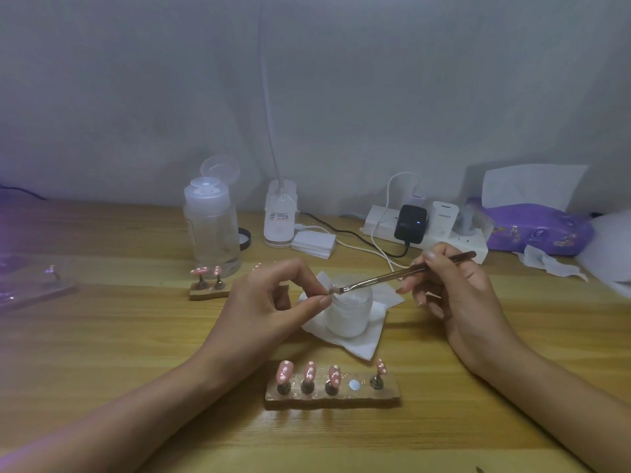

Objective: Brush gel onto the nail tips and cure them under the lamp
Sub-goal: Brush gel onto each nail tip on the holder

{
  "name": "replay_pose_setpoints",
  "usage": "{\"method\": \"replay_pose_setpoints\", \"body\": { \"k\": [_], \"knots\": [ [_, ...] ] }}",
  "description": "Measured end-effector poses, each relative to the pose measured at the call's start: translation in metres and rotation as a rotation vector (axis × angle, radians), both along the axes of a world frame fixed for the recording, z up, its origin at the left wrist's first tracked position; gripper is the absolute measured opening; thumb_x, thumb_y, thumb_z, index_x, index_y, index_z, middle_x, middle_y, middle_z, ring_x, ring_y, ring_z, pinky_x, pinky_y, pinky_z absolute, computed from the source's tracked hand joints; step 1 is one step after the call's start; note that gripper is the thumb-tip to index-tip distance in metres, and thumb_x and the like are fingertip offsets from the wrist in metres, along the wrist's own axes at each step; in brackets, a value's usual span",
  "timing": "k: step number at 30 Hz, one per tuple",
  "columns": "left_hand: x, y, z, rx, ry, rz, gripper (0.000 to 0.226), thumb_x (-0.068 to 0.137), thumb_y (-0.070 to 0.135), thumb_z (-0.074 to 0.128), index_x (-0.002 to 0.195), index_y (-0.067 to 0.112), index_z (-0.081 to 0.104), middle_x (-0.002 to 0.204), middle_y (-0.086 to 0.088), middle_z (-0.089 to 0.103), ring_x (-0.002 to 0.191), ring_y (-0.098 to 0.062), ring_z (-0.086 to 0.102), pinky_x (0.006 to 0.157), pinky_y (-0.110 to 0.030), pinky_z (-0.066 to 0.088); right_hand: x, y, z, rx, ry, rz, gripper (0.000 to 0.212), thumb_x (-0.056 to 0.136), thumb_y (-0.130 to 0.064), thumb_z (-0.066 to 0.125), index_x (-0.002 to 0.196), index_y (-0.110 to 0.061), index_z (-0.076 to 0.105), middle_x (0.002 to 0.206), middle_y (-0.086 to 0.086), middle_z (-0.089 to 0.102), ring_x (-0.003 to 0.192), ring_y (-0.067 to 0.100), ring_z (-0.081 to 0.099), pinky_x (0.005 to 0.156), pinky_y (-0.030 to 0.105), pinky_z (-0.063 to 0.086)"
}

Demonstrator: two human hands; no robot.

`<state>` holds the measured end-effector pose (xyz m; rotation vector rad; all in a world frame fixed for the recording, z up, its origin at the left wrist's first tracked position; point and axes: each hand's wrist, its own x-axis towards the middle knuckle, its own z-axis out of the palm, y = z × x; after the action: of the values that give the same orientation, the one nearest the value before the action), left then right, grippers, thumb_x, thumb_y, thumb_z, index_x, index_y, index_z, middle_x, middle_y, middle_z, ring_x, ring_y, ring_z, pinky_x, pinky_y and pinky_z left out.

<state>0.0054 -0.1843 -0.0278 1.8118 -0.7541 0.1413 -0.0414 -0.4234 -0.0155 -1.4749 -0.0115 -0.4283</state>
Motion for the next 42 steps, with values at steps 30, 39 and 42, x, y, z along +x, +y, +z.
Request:
{"method": "replay_pose_setpoints", "body": {
  "k": [30, 39, 42],
  "knots": [
    [0.0012, -0.0029, 0.0015, -0.017, 0.077, -0.016, 0.023, 0.072, 0.047, 0.074, 0.078, 0.025, 0.071, 0.079, 0.012, 0.072, 0.050, -0.002, 0.044, 0.052, -0.013, 0.038, -0.0031, 0.0007, 0.0019, 0.043, -0.053, -0.017, 0.031, 0.098, -0.029, 0.050, 0.069, -0.029, 0.062, 0.070, 0.012, 0.072, 0.052, 0.013, 0.057, 0.043, 0.018, 0.039],
    [0.0003, -0.0033, 0.0024, -0.023, 0.077, -0.025, 0.022, 0.072, 0.045, 0.074, 0.077, 0.024, 0.071, 0.080, 0.012, 0.072, 0.050, -0.001, 0.045, 0.051, -0.012, 0.038, -0.0029, 0.0006, 0.0017, 0.038, -0.044, -0.008, 0.025, 0.095, -0.029, 0.052, 0.072, -0.025, 0.061, 0.068, 0.012, 0.071, 0.051, 0.013, 0.056, 0.042, 0.017, 0.038],
    [0.0005, -0.0031, 0.0026, -0.027, 0.075, -0.020, 0.022, 0.072, 0.045, 0.074, 0.076, 0.024, 0.071, 0.081, 0.011, 0.072, 0.050, -0.001, 0.044, 0.052, -0.013, 0.038, -0.0041, 0.0040, 0.0033, 0.008, -0.052, 0.050, 0.023, 0.089, -0.037, 0.054, 0.069, -0.031, 0.064, 0.073, 0.012, 0.073, 0.054, 0.014, 0.059, 0.044, 0.018, 0.041]
  ]
}}
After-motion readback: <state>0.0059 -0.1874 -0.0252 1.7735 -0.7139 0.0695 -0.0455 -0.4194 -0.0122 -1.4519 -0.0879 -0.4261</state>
